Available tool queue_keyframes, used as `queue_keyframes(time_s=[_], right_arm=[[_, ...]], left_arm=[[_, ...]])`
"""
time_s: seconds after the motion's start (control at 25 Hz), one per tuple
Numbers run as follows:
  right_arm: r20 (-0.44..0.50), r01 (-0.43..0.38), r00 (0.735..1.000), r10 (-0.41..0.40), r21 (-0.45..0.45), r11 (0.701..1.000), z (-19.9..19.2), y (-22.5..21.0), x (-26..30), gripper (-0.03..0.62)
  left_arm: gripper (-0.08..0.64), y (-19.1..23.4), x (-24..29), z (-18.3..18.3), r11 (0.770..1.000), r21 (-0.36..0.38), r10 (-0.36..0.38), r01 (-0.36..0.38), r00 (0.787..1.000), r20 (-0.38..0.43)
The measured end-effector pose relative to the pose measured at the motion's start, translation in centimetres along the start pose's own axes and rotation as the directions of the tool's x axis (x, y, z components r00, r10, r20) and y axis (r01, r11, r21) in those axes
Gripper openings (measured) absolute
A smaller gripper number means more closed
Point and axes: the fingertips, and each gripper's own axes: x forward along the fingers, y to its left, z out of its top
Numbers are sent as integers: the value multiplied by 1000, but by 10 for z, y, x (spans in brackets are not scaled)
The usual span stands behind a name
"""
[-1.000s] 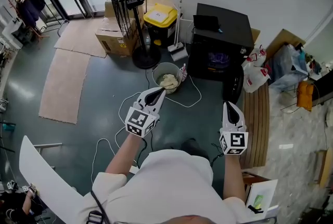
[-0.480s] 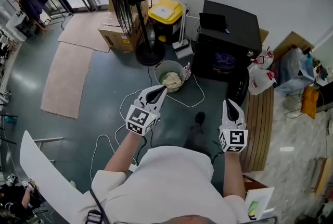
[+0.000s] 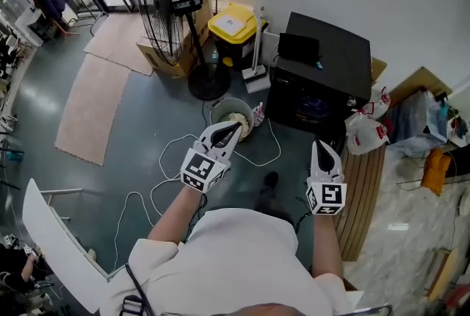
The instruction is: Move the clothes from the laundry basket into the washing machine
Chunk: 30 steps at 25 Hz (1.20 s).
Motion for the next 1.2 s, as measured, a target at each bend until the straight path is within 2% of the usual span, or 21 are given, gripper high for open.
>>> queue_keyframes(time_s=[0.36, 0.6, 0.88, 1.2], right_arm=[[-23, -40, 999, 40, 14, 999, 0, -102, 68, 11], [-33, -84, 996, 84, 9, 996, -3, -150, 116, 11], [-49, -133, 990, 133, 14, 991, -11, -187, 159, 11], [-48, -172, 984, 173, 20, 985, -16, -207, 185, 11]], left_arm=[[6, 10, 125, 22, 1000, -16, 14, -14, 1000, -10], [5, 26, 187, 22, 998, -40, 53, -54, 998, -21], [6, 42, 232, 17, 992, -64, 105, -108, 994, -39], [6, 51, 258, 21, 988, -55, 144, -147, 988, -51]])
